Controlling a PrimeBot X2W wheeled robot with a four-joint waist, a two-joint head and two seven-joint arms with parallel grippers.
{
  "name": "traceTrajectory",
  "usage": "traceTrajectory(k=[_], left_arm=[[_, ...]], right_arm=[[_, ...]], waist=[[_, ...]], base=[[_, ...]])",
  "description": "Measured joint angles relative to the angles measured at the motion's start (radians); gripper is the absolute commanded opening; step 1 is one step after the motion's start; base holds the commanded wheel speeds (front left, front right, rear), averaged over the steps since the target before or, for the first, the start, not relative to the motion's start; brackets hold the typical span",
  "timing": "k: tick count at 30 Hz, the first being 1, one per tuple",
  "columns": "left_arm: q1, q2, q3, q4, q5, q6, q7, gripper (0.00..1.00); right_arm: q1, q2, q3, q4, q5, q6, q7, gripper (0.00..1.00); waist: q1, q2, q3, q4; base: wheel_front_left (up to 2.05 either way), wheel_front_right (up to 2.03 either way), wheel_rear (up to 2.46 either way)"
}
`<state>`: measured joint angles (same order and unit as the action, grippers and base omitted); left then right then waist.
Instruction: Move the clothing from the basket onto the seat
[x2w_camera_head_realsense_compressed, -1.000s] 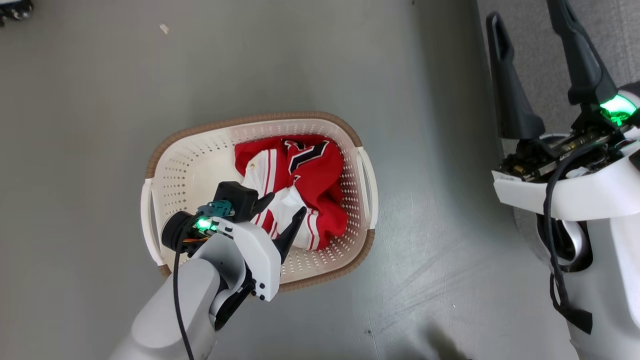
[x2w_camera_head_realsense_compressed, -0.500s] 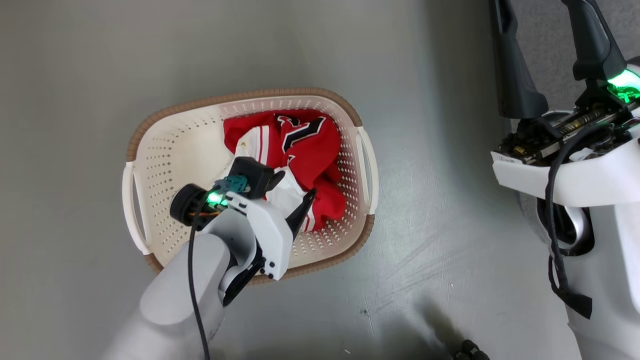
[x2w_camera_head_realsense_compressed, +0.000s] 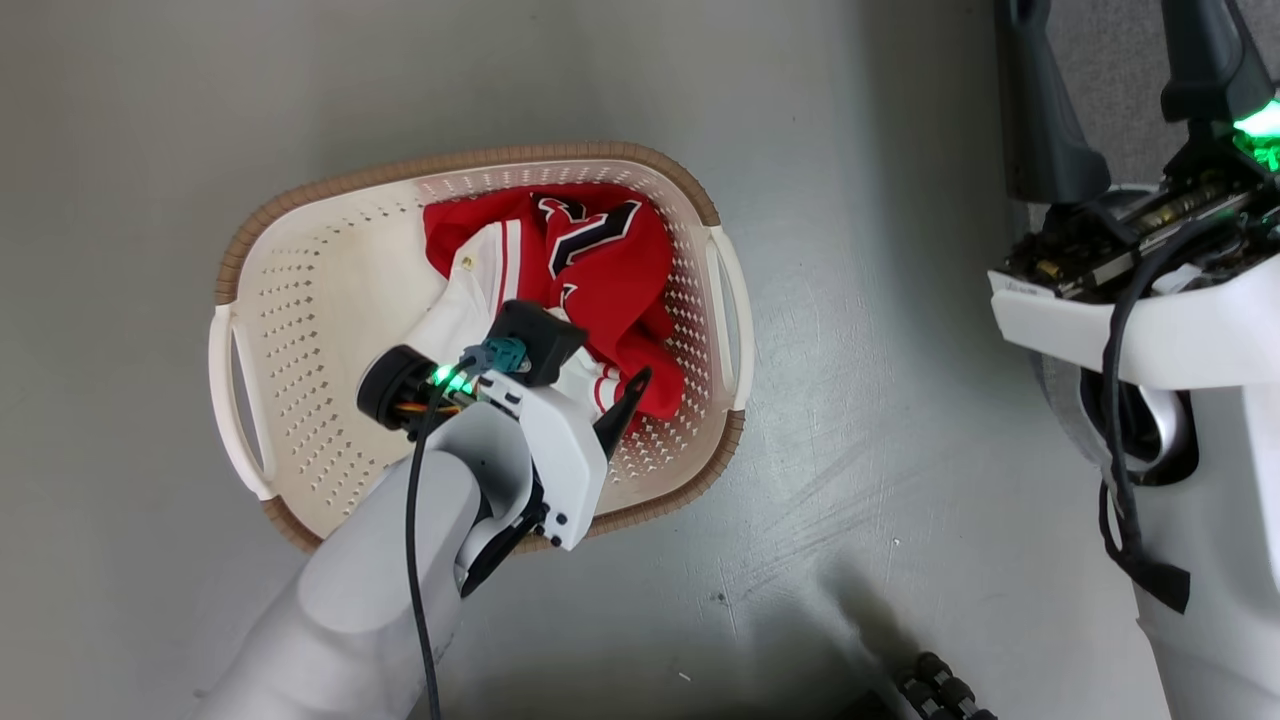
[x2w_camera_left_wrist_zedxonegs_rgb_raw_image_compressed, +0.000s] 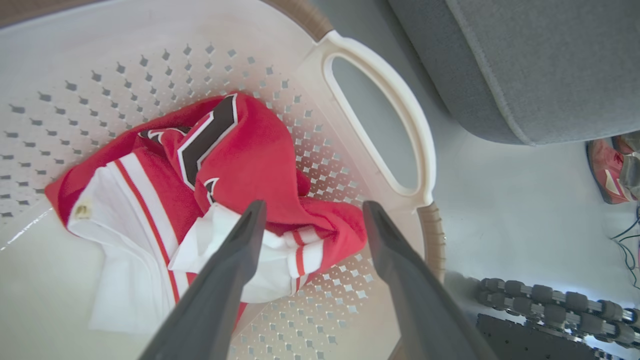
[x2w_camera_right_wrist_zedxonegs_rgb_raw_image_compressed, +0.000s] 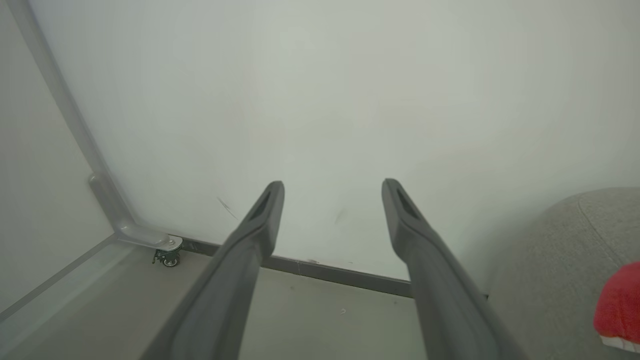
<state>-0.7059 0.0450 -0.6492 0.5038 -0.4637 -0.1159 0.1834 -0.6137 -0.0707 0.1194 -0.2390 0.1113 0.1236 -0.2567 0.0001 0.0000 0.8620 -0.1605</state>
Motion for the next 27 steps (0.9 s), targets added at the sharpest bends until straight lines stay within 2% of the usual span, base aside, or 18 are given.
traceTrajectory(k=[10,26,27], left_arm=[[-0.03,0.0,-0.043,0.004,0.03,0.006,-0.01,1.0],[-0.08,0.0,-0.072,0.055,0.081,0.06,-0.041,1.0],[-0.087,0.0,-0.075,0.058,0.091,0.061,-0.046,0.63]], right_arm=[[-0.022,0.003,0.014,0.01,0.0,0.0,0.0,1.0],[-0.03,0.006,0.028,0.011,0.0,0.0,0.0,1.0],[-0.031,0.006,0.028,0.01,0.0,0.0,0.0,1.0]], waist=[[0.0,0.0,0.028,-0.011],[-0.0001,0.0,0.072,-0.028],[0.0,0.0,0.074,-0.029]], base=[[0.0,0.0,0.0],[0.0,0.0,0.0],[0.0,0.0,0.0]])
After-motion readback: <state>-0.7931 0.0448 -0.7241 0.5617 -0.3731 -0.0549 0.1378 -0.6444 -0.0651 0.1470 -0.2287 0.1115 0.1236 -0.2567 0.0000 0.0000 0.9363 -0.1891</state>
